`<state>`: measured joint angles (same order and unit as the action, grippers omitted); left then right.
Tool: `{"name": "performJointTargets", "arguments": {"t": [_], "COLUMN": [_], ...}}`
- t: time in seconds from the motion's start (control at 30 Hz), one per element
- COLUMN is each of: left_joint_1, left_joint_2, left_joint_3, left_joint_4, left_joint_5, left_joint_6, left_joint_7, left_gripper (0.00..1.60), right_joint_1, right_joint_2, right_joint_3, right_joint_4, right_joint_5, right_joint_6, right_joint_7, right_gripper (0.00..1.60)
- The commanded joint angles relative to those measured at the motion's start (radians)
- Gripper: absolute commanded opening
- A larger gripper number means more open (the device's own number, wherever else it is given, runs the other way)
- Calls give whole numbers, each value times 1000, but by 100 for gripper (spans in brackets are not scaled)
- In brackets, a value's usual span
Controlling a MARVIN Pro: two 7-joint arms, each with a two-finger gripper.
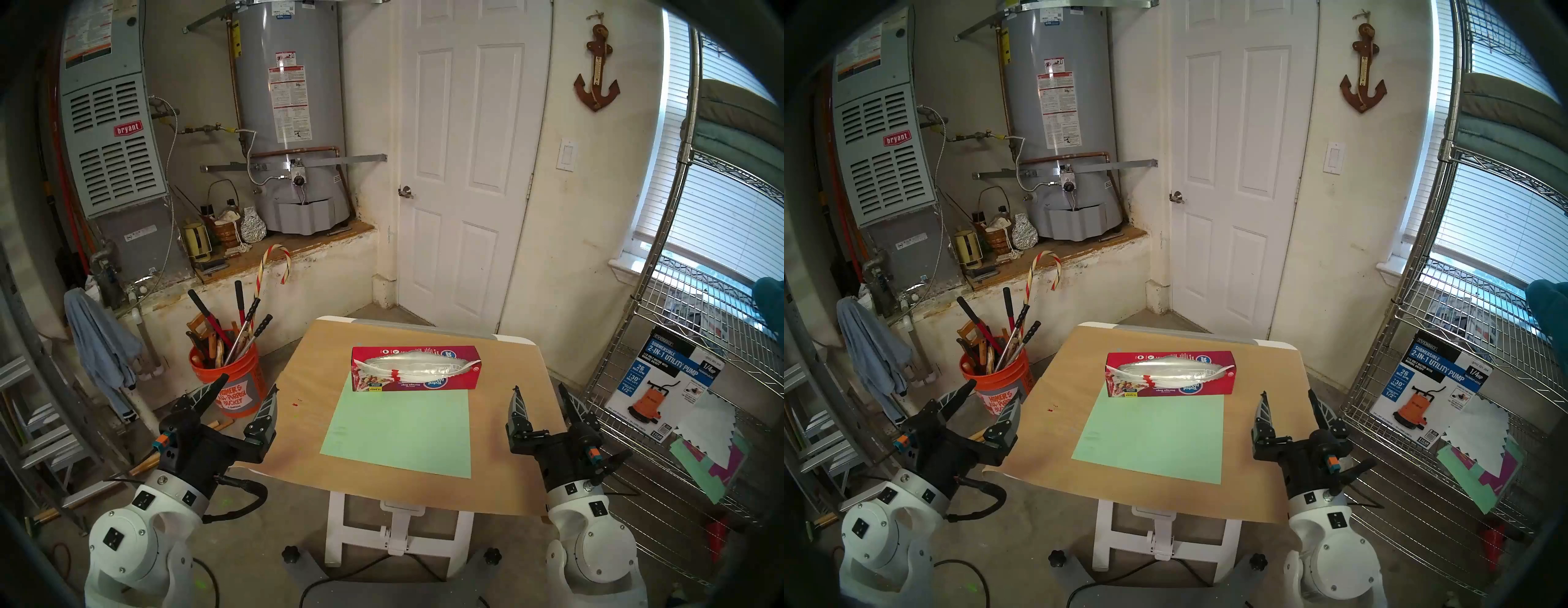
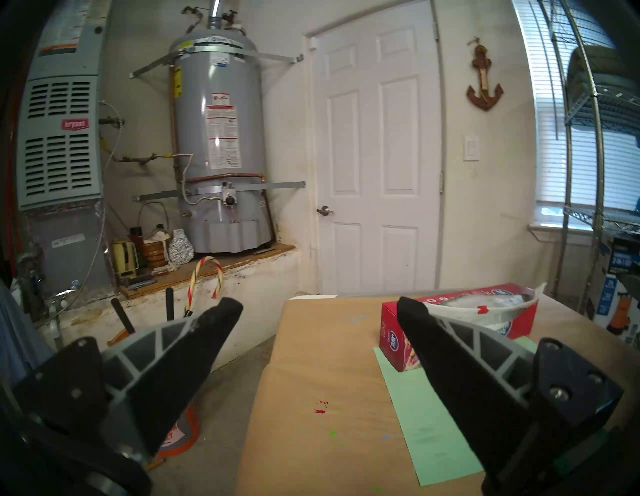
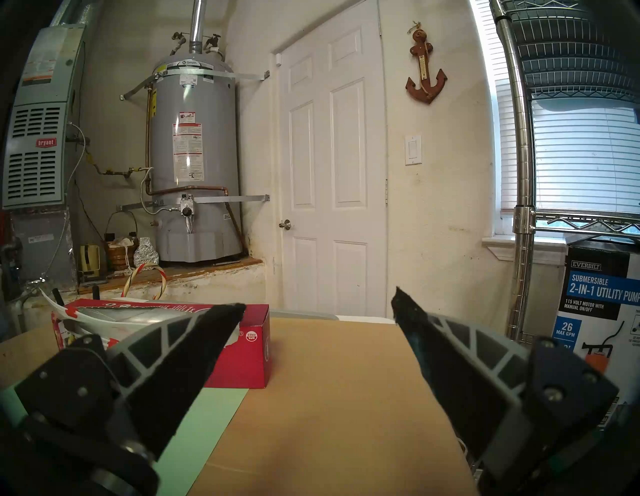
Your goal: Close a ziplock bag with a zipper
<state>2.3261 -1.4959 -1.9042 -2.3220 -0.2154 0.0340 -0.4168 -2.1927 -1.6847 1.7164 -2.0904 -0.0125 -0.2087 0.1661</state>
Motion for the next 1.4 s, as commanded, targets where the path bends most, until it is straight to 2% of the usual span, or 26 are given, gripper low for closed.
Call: {"name": "performJointTargets", "arguments": {"t": [0.0, 0.1, 0.17, 0.23, 0.33, 0.4, 0.47, 0.6, 0.73, 0.8, 0.9, 1.13, 1.37], "left_joint_1": [-70, -118, -134, -177, -220, -212, -258, -284, -340, -377, -384, -479, -551], "left_joint_2": [114, 162, 167, 204, 249, 240, 287, 313, 370, 408, 416, 514, 544], "left_joint_3": [-56, -62, -58, -52, -44, -39, -24, -3, 43, 63, 69, 124, 166], "left_joint_4": [-10, 10, 16, 35, 62, 58, 92, 108, 148, 176, 185, 282, 335], "left_joint_5": [30, 76, 86, 110, 133, 135, 140, 152, 171, 158, 159, 140, 135], "left_joint_6": [49, 89, 104, 129, 137, 133, 135, 133, 140, 148, 145, 149, 143], "left_joint_7": [-119, -196, -209, -271, -337, -339, -393, -410, -425, -437, -440, -463, -462], "left_gripper": [160, 160, 160, 160, 160, 160, 160, 160, 160, 160, 160, 160, 160], "right_joint_1": [3, 4, 4, 4, 4, 4, 4, 4, 4, 4, 4, 5, 5], "right_joint_2": [1, 1, 1, 1, 1, 1, 1, 1, 1, 1, 1, 1, 1], "right_joint_3": [-1, -1, -1, -1, -1, -1, -1, -1, -1, -1, -1, -1, -1], "right_joint_4": [-18, -18, -18, -17, -17, -17, -17, -17, -17, -17, -17, -16, -15], "right_joint_5": [0, 0, 0, 0, 0, 0, 0, 0, 0, 0, 0, 0, 0], "right_joint_6": [-5, -5, -5, -5, -5, -5, -5, -5, -5, -5, -5, -5, -5], "right_joint_7": [1, 1, 1, 1, 1, 1, 1, 1, 1, 1, 1, 1, 0], "right_gripper": [160, 160, 160, 160, 160, 160, 160, 160, 160, 160, 160, 160, 160]}}
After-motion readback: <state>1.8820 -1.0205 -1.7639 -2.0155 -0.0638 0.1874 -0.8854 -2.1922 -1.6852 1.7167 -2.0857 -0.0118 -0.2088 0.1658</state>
